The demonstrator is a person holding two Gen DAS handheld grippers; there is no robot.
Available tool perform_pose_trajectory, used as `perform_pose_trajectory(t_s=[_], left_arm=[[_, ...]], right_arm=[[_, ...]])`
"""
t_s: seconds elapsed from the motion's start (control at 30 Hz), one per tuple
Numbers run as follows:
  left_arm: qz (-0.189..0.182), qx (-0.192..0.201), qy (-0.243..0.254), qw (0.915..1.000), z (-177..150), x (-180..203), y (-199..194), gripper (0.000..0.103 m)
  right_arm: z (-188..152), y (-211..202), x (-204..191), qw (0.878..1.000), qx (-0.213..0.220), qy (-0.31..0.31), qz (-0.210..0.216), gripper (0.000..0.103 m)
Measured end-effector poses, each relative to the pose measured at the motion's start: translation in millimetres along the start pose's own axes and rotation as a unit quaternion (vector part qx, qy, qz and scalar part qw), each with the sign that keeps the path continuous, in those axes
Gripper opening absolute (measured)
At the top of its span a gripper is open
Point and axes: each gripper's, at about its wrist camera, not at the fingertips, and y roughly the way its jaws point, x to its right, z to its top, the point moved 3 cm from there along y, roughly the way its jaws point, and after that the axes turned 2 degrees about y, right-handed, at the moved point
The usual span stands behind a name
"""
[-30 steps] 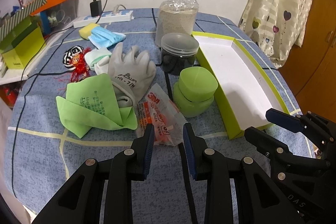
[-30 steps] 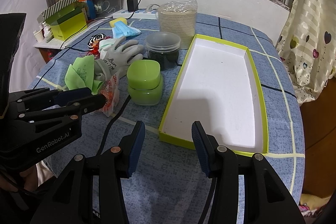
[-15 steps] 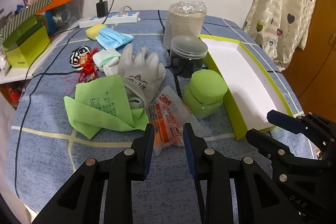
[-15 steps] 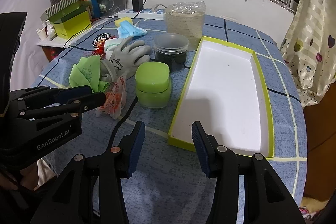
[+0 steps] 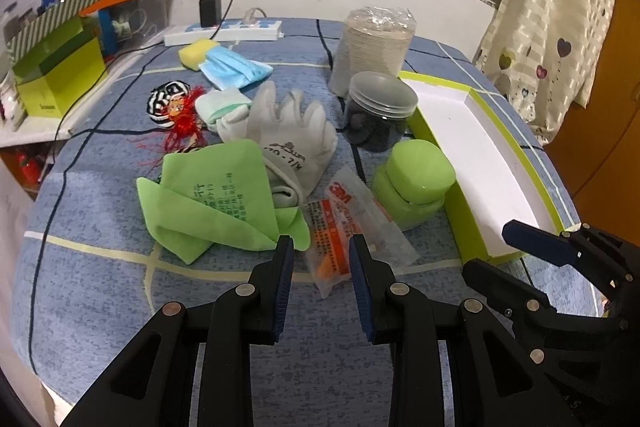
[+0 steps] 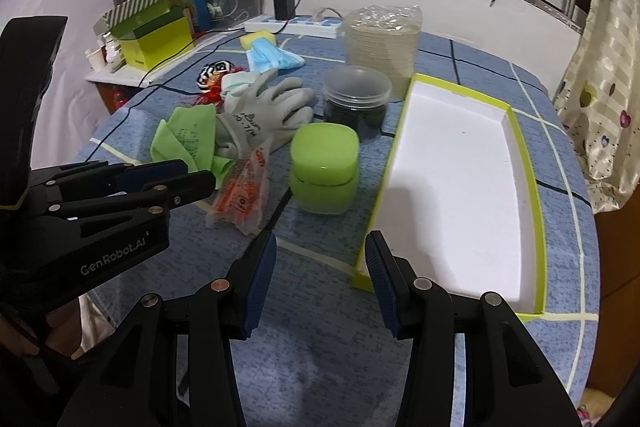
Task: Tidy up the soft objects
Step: 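Grasp the orange earplug packet with the right gripper while the left gripper grasps the green cloth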
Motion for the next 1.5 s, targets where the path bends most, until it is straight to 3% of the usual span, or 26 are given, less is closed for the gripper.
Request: perform_pose_trajectory(t_s=[0.33, 0.6, 1.0, 1.37, 1.43, 1.47, 1.5], left_arm=[[0.013, 0.014, -0.035, 0.9992, -1.7, -32.6, -5.0, 0.04], [0.025, -0.001, -0.06, 0.9979, -11.0, -59.4, 6.0, 0.041], [0.018, -0.005, -0.091, 0.9957, -14.1, -90.1, 15.0, 0.044], [-0.006, -0.008, -0.098, 0.9951, -4.3, -94.5, 30.4, 0.046], [-0.007, -0.008, -0.099, 0.9951, -2.5, -94.1, 33.5, 0.047], [-0.009, -0.009, -0.1, 0.9949, -1.5, -93.9, 35.5, 0.048], [-0.011, -0.01, -0.101, 0.9948, -0.4, -93.6, 37.9, 0.048]], right_arm=[[3.6, 11.0, -20.4, 0.999, -0.002, -0.016, 0.047, 0.047], [6.6, 29.3, -36.0, 0.997, -0.016, -0.024, 0.076, 0.047], [10.2, 60.6, -47.9, 0.995, -0.038, -0.017, 0.09, 0.047], [14.3, 84.1, -61.2, 0.995, -0.046, -0.017, 0.087, 0.047], [14.3, 85.6, -61.0, 0.995, -0.044, -0.016, 0.086, 0.037], [14.2, 85.9, -60.9, 0.995, -0.042, -0.017, 0.084, 0.022], [14.1, 86.1, -60.7, 0.995, -0.043, -0.019, 0.083, 0.021]])
